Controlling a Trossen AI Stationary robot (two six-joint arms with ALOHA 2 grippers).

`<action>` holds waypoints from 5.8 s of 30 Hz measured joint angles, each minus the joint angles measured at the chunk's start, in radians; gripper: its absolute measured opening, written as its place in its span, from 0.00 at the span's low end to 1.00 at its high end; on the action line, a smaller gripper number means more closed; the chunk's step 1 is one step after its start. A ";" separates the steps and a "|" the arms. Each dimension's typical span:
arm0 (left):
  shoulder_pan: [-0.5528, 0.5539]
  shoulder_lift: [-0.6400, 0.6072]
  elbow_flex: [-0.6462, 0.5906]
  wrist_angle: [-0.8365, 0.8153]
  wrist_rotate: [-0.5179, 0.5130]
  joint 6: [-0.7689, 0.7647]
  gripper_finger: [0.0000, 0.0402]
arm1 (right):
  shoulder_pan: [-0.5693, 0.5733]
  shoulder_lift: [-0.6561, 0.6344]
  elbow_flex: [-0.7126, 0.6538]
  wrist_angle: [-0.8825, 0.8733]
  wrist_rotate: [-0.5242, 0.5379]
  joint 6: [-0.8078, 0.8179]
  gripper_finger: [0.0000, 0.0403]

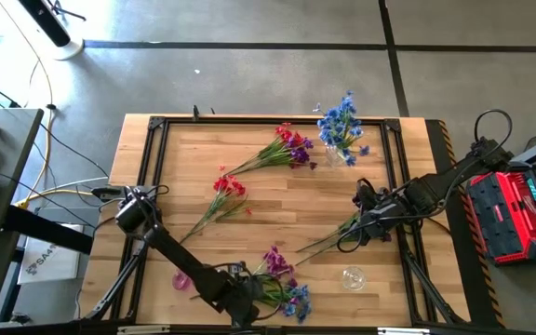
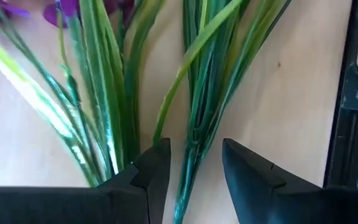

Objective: Sort flowers into vase by color
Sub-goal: Put the blue flower into the top transparent flower vase

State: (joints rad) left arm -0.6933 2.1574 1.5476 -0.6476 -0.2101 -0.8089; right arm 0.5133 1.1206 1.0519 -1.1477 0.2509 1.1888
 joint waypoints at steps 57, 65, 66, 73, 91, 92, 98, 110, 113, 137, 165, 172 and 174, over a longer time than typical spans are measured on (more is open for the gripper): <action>0.380 -0.555 -0.056 0.460 -0.132 0.277 0.00 | 0.069 -0.122 0.109 0.552 0.318 -0.210 0.86; 0.525 -0.554 -0.055 0.593 0.137 0.375 0.00 | 0.115 0.000 0.111 0.960 0.476 -0.582 0.86; 0.539 -0.552 -0.055 0.596 0.155 0.376 0.00 | 0.110 0.004 0.111 0.992 0.488 -0.623 0.86; 0.617 -0.548 -0.056 0.631 0.240 0.402 0.00 | -0.004 0.004 0.111 1.047 0.517 -0.742 0.84; 0.746 -0.548 -0.055 0.590 0.353 0.394 0.03 | -0.296 0.004 0.112 1.071 0.334 -0.851 0.05; 0.755 -0.549 -0.054 0.569 0.353 0.394 0.04 | -0.298 0.003 0.112 1.059 0.348 -0.864 0.06; 0.808 -0.563 -0.057 0.390 0.362 0.414 0.15 | -0.297 -0.081 0.114 1.006 0.498 -0.859 0.02; 0.874 -0.576 -0.056 0.259 0.366 0.474 0.22 | -0.265 -0.299 0.113 0.773 0.919 -0.932 0.00; 0.885 -0.576 -0.056 0.258 0.363 0.474 0.22 | -0.265 -0.313 0.113 0.723 1.047 -0.990 0.00; 0.937 -0.576 -0.056 0.204 0.354 0.495 0.22 | -0.435 -0.384 -0.037 -0.204 0.982 -0.140 0.00; 0.914 -0.576 -0.056 0.195 0.349 0.471 0.22 | -0.736 -0.285 -0.245 0.678 0.647 -0.808 0.00; 0.914 -0.576 -0.056 0.195 0.349 0.471 0.22 | -0.749 -0.230 -0.245 0.765 0.605 -0.858 0.00; 0.914 -0.576 -0.056 0.193 0.349 0.471 0.22 | -0.749 -0.235 -0.240 0.764 0.604 -0.858 0.00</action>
State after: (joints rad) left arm 0.2211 1.5810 1.4918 -0.4542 0.1390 -0.3382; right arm -0.2359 0.8861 0.8115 -0.3834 0.8554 0.3305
